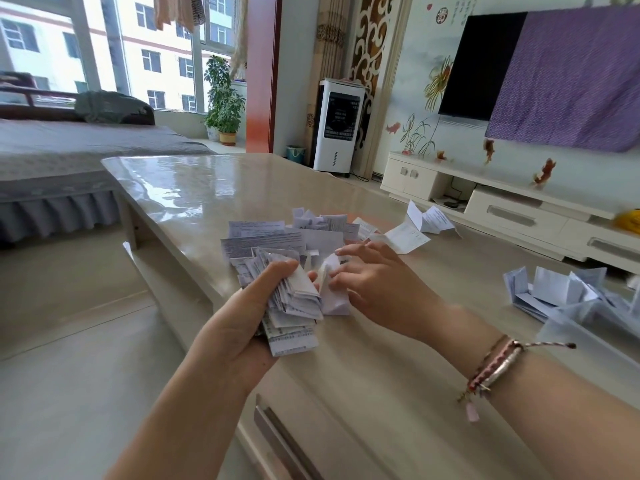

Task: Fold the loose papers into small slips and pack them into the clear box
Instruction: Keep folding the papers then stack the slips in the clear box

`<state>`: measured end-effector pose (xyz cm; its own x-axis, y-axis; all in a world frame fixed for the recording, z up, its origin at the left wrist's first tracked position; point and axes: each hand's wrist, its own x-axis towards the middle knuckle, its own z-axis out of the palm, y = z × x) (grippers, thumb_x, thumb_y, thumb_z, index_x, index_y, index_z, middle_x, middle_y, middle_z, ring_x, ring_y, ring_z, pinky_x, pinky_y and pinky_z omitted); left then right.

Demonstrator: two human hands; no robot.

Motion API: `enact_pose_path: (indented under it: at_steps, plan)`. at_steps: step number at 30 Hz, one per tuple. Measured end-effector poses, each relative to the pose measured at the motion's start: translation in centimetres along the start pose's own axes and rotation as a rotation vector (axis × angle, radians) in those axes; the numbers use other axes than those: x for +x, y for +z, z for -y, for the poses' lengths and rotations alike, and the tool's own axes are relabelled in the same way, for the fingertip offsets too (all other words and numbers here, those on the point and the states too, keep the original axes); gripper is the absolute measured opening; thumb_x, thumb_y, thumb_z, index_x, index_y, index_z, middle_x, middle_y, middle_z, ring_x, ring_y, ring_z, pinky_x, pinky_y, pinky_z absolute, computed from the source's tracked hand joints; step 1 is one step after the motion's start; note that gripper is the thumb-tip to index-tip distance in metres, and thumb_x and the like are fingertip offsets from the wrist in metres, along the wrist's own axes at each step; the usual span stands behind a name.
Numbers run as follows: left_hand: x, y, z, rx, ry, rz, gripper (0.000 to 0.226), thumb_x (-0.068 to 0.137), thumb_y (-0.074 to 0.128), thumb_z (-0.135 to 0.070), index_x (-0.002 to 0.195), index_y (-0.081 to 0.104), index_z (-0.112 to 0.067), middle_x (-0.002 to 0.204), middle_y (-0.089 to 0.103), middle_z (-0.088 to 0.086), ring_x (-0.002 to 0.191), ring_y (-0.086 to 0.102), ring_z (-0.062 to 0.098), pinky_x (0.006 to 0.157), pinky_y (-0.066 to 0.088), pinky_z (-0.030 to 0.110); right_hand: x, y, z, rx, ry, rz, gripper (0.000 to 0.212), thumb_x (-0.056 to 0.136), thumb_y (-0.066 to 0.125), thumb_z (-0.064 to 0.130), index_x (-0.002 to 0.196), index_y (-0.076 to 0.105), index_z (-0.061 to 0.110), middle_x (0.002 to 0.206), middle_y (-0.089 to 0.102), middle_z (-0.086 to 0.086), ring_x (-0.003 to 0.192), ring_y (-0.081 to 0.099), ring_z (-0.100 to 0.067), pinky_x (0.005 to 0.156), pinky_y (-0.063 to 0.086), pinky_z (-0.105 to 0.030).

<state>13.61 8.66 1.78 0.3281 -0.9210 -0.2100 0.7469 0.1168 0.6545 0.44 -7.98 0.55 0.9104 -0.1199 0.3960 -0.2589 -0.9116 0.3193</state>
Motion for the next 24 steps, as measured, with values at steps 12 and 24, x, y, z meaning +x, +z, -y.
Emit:
enact_pose_path:
  at_steps: [12, 24]
  plan:
    - [0.2, 0.6, 1.4, 0.196, -0.015, 0.023, 0.035, 0.084, 0.067, -0.019, 0.116, 0.064, -0.006, 0.105, 0.071, 0.016, 0.066, 0.069, 0.019, 0.057, 0.058, 0.030, -4.2, -3.3, 1.0, 1.081, 0.717, -0.171, 0.013, 0.086, 0.066, -0.002, 0.095, 0.071, 0.006, 0.085, 0.074, -0.009, 0.080, 0.071, -0.017, 0.080, 0.054, -0.033]
    - [0.4, 2.6, 4.6, 0.296, 0.062, 0.045, 0.036, 0.082, 0.069, -0.016, 0.114, 0.062, 0.000, 0.085, 0.069, 0.018, 0.062, 0.065, 0.023, 0.052, 0.053, 0.028, -5.5, -5.1, 3.1, 1.625, 0.764, -0.132, 0.029, 0.074, 0.062, 0.014, 0.100, 0.073, 0.010, 0.104, 0.072, -0.009, 0.097, 0.067, -0.017, 0.090, 0.055, -0.032]
